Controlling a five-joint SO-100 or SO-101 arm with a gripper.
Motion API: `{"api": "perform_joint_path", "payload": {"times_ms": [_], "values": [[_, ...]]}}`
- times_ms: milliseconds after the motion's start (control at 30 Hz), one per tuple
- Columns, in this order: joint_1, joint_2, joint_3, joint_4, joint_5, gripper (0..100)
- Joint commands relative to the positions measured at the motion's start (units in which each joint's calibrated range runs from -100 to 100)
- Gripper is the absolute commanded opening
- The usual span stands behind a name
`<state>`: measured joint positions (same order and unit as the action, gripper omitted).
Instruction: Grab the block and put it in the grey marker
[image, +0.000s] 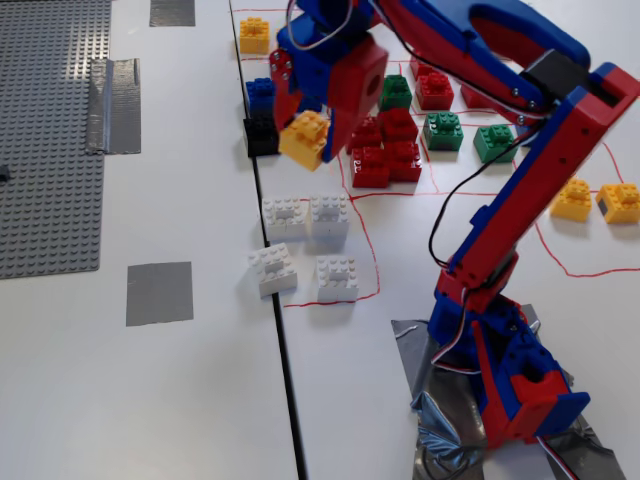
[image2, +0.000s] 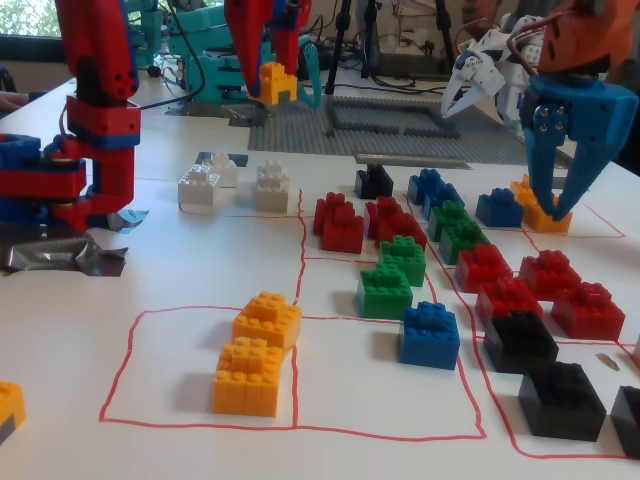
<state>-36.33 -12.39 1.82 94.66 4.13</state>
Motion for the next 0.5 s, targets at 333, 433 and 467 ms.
{"api": "perform_joint_path", "payload": {"times_ms": [333, 433, 467], "values": [[-14.4, 16.0, -13.0, -10.0, 4.2, 0], [-16.9, 19.7, -14.6, -12.5, 5.8, 0], [-17.5, 21.1, -15.5, -13.2, 6.3, 0]]}}
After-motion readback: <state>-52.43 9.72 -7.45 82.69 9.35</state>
